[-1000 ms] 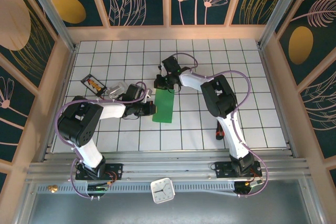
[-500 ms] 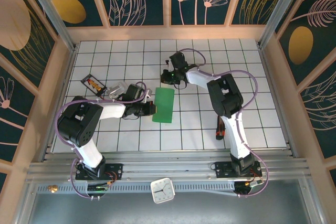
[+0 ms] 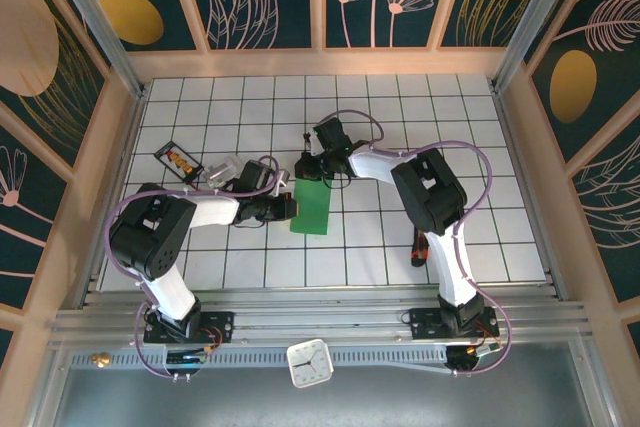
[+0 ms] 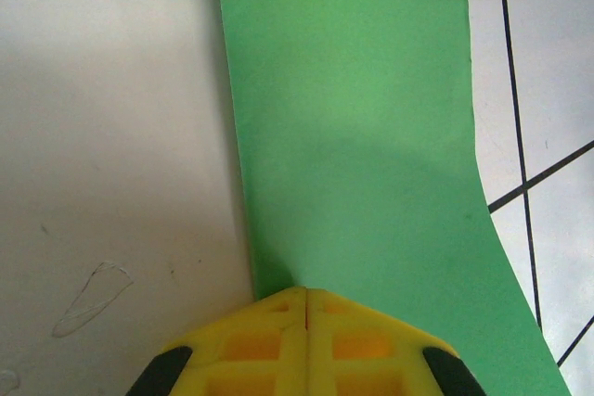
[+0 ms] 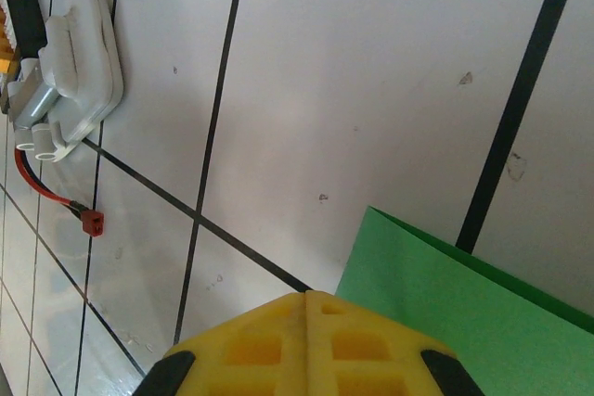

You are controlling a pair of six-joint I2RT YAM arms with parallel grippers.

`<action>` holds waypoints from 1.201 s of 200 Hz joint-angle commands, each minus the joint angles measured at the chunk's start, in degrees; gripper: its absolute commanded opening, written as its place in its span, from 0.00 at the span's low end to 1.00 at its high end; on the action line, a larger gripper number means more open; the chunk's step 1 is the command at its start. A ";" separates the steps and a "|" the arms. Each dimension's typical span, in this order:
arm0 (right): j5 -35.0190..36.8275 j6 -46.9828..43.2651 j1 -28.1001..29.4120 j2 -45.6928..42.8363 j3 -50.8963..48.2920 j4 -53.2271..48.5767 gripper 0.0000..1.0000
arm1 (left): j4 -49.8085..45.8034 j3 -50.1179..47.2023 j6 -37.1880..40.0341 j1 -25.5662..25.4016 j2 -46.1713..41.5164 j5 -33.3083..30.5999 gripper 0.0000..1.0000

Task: Fold a paper plane with a square sheet of paper (pick it up from the middle)
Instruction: First fold in half a square sheet of paper at the center of the table.

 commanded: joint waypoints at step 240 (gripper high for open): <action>2.35 -0.98 -0.85 1.71 -7.54 2.38 0.00 | -3.21 4.47 -9.81 2.15 0.91 1.30 0.00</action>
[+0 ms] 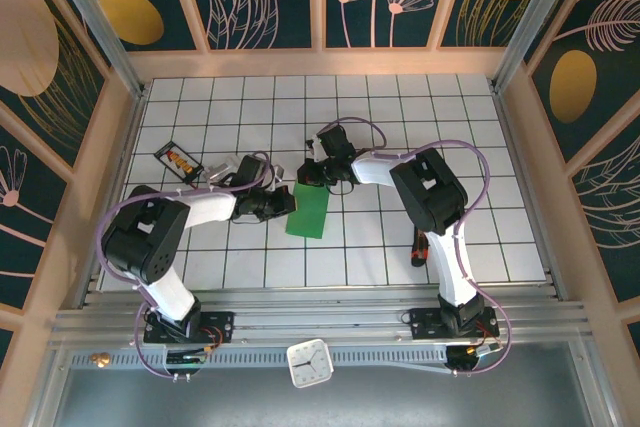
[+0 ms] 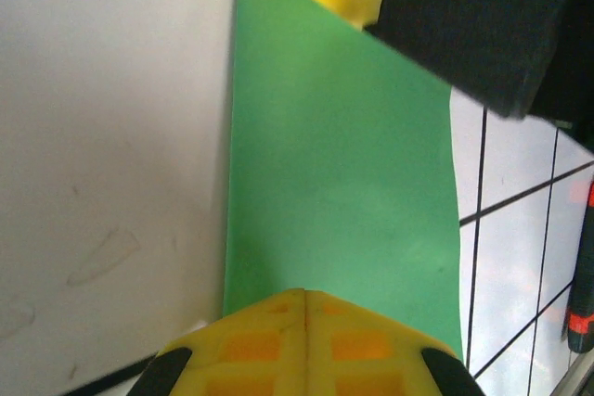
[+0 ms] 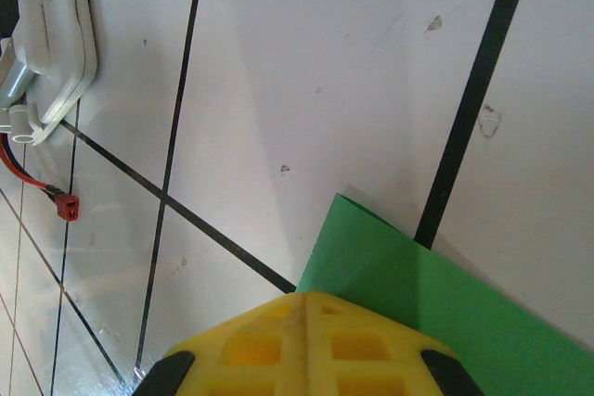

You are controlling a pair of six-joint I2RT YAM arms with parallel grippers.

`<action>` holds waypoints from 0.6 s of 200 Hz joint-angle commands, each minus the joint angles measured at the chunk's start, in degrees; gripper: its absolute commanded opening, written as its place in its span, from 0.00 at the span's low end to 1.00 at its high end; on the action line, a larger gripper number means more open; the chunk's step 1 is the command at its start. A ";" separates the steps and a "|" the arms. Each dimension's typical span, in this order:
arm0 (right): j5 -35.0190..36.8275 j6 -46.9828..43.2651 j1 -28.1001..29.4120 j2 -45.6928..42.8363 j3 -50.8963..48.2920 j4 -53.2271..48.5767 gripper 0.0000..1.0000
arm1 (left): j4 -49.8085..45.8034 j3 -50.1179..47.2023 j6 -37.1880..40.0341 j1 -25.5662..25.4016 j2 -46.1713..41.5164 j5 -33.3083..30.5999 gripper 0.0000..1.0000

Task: Fold a paper plane with a square sheet of paper (pick it up from the middle)
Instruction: First fold in half a square sheet of paper at the center of the table.

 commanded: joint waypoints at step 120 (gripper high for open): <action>3.48 -0.96 -0.56 1.93 -2.68 -3.79 0.00 | 0.93 -6.86 1.43 1.50 0.99 1.50 0.00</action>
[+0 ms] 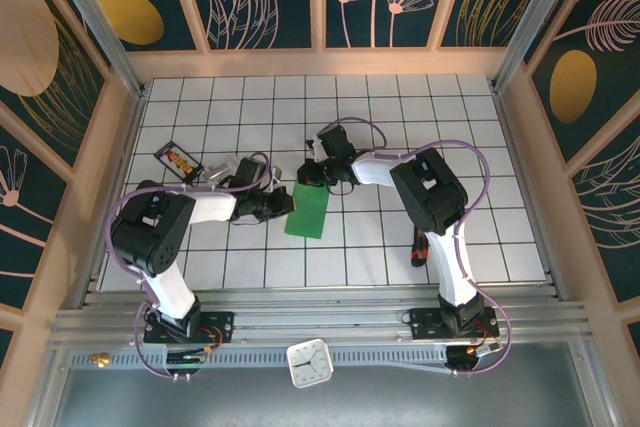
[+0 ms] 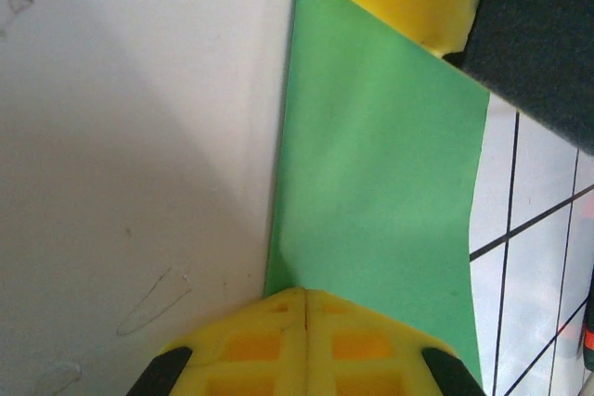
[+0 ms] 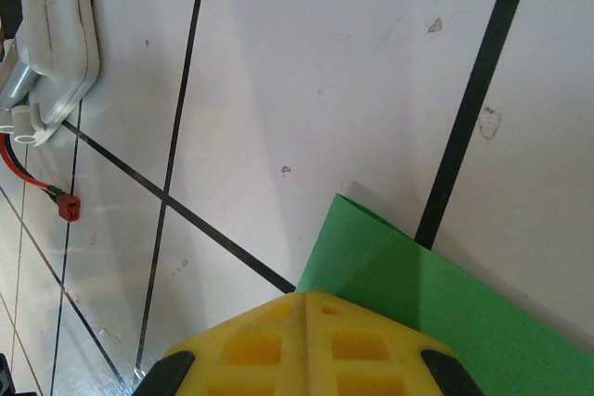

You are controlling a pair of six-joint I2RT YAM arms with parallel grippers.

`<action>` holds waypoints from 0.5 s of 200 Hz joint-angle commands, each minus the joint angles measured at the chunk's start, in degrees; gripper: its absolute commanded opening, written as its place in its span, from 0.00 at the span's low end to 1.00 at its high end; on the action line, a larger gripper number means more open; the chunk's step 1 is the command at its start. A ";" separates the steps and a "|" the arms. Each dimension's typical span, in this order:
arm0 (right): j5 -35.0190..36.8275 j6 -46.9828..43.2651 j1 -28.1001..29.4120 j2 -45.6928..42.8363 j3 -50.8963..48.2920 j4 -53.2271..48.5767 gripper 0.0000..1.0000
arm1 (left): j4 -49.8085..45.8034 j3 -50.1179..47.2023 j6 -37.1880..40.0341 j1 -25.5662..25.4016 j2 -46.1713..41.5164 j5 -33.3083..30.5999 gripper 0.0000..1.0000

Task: Fold a paper plane with a square sheet of paper (pick it up from the middle)
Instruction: First fold in half a square sheet of paper at the center of the table.

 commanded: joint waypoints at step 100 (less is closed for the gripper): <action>3.99 -1.21 -0.43 2.55 -1.13 -5.51 0.00 | -7.89 -9.08 3.57 0.30 -4.19 3.88 0.00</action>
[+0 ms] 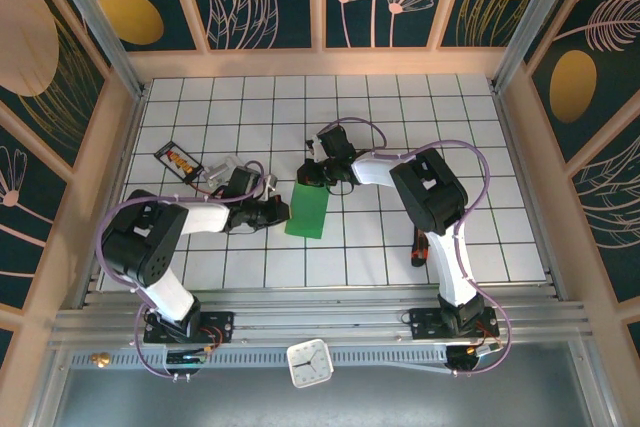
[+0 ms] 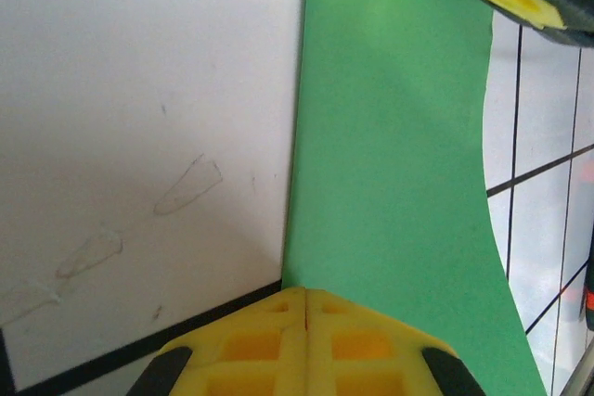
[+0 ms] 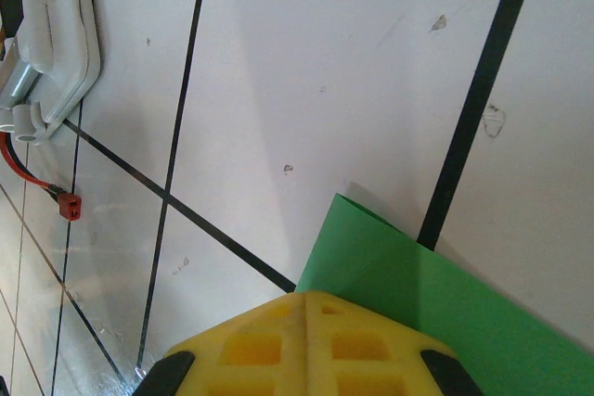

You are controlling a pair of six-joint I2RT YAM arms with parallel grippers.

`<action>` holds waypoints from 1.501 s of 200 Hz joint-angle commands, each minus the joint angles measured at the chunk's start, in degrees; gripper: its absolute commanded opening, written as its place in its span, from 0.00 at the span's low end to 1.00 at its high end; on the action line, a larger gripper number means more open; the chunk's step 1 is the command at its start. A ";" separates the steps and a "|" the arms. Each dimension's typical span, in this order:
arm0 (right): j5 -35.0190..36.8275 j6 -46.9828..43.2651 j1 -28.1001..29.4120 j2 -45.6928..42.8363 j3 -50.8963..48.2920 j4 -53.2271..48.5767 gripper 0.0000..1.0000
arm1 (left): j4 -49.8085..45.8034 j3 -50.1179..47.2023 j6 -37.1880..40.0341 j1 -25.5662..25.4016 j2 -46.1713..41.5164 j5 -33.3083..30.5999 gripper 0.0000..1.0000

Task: Fold a paper plane with a square sheet of paper (pick it up from the middle)
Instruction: First fold in half a square sheet of paper at the center of the table.

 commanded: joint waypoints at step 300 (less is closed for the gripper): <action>5.23 -2.00 -0.57 2.32 -1.27 -6.41 0.00 | -22.32 0.76 5.29 -7.16 -5.59 4.59 0.00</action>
